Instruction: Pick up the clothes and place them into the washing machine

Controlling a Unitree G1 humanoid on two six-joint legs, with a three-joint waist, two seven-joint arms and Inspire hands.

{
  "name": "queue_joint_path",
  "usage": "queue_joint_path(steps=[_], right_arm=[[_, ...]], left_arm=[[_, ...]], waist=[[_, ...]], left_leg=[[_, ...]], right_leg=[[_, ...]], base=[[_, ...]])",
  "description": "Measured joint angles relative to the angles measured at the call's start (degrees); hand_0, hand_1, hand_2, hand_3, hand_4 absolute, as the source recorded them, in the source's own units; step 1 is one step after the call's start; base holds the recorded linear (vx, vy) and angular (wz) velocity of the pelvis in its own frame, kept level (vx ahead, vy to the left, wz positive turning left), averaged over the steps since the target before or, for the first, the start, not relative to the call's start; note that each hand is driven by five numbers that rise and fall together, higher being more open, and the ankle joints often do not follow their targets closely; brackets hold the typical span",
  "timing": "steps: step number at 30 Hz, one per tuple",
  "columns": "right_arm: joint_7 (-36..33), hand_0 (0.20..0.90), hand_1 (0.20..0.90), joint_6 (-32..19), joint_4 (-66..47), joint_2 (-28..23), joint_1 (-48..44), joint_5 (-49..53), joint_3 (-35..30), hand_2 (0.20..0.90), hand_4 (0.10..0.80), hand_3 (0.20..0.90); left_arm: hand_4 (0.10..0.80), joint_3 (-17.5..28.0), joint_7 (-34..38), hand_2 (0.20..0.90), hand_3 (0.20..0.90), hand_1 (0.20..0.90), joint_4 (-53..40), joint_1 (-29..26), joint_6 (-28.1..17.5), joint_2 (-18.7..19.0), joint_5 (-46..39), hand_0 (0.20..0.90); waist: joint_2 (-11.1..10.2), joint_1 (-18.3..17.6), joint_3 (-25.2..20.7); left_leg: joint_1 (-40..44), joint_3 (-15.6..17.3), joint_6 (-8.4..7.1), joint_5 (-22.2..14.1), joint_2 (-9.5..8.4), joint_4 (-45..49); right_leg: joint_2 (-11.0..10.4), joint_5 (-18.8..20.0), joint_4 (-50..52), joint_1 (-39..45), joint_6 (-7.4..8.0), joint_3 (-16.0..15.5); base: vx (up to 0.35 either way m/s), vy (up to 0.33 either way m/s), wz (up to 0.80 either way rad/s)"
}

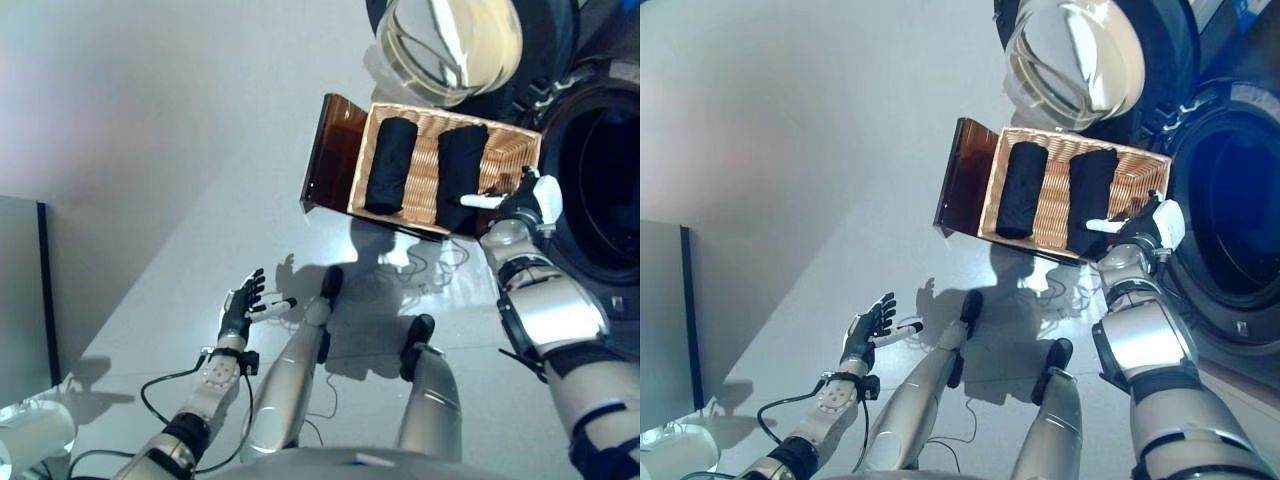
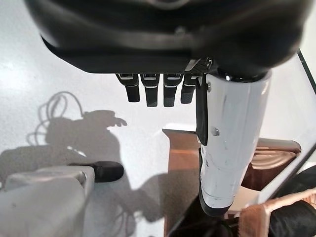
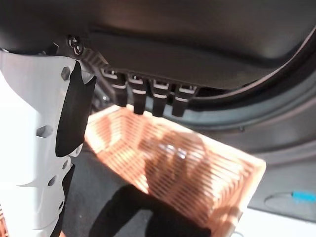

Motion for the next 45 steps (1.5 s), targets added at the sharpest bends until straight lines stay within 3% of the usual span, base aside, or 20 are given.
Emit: queue_joint_path(steps=[11,17,18,19,26,36,45], right_arm=[[-0.12,0.900,0.900,0.06,1.86,-2.98,-1.35,0.68,0.06,0.900,0.800,0.900],[-1.05,0.900,0.900,0.05,2.18,-7.68,-5.45,1.27,-0.89,0.900,0.800,0.900],[-1.09,0.776,0.776,0.08,2.18,-8.52,-5.85,1.32,-0.70,0.776,0.712,0.776],[-1.12,0.200,0.200,0.09,2.18,-9.28,-6.03,1.35,-0.66,0.200,0.300,0.200],[-2.50,0.200,0.200,0.25,2.33,-11.15,-7.57,1.18,-0.55,0.200,0.300,0.200],[-3.29,0.200,0.200,1.78,2.34,-11.12,-9.10,-0.68,0.49,0.200,0.300,0.200],[-3.58,0.200,0.200,2.79,2.35,-10.89,-9.25,-0.54,-0.08,0.200,0.300,0.200]], left_arm=[[0.800,-0.44,1.06,0.900,0.900,0.900,-6.98,1.07,-0.68,0.37,-0.81,0.900],[0.800,-1.70,1.36,0.900,0.900,0.900,-16.05,1.42,-1.42,2.43,-1.08,0.900],[0.800,-1.72,1.35,0.900,0.900,0.900,-17.19,1.42,-1.62,2.53,-1.08,0.900],[0.800,-1.70,1.33,0.900,0.900,0.900,-17.99,1.42,-1.91,2.58,-1.07,0.900],[0.800,-1.66,1.51,0.900,0.900,0.900,-18.92,1.49,-2.30,4.00,-1.06,0.900],[0.800,-1.59,2.13,0.900,0.900,0.900,-19.88,2.13,-2.29,4.31,-1.08,0.900],[0.800,-1.54,2.14,0.900,0.900,0.900,-19.70,2.30,-2.23,4.38,-1.05,0.900]], waist=[[1.72,2.32,0.41],[2.04,4.15,0.32],[2.03,4.30,0.32],[2.04,4.29,0.31],[2.10,4.52,0.27],[3.62,5.11,-0.86],[3.64,4.58,-0.88]], left_leg=[[-6.34,-1.39,0.34,0.62,-2.52,1.30],[-9.93,-2.06,1.08,0.85,-3.92,1.96],[-10.30,-2.29,1.22,0.95,-4.18,1.96],[-10.60,-2.61,1.28,1.00,-4.55,1.99],[-11.19,-3.51,1.27,1.00,-5.60,2.31],[-12.86,-3.77,1.10,0.87,-5.66,3.33],[-10.65,-2.89,1.36,1.04,-5.33,3.92]], right_leg=[[-2.72,-1.44,3.49,-5.80,0.83,-1.18],[-4.20,-3.04,5.72,-8.99,1.39,-1.40],[-4.45,-3.17,6.00,-9.38,1.54,-1.50],[-4.71,-3.54,6.25,-9.55,1.73,-1.59],[-5.85,-4.47,7.02,-9.47,2.14,-2.54],[-5.88,-4.56,8.22,-11.05,1.97,-2.43],[-5.44,-4.18,7.15,-8.70,2.25,-1.66]], base=[[0.051,0.005,0.17],[0.029,0.004,0.22],[0.027,0.017,0.21],[0.028,0.017,0.23],[0.013,0.014,0.14],[-0.002,0.003,0.00],[-0.009,-0.001,-0.04]])
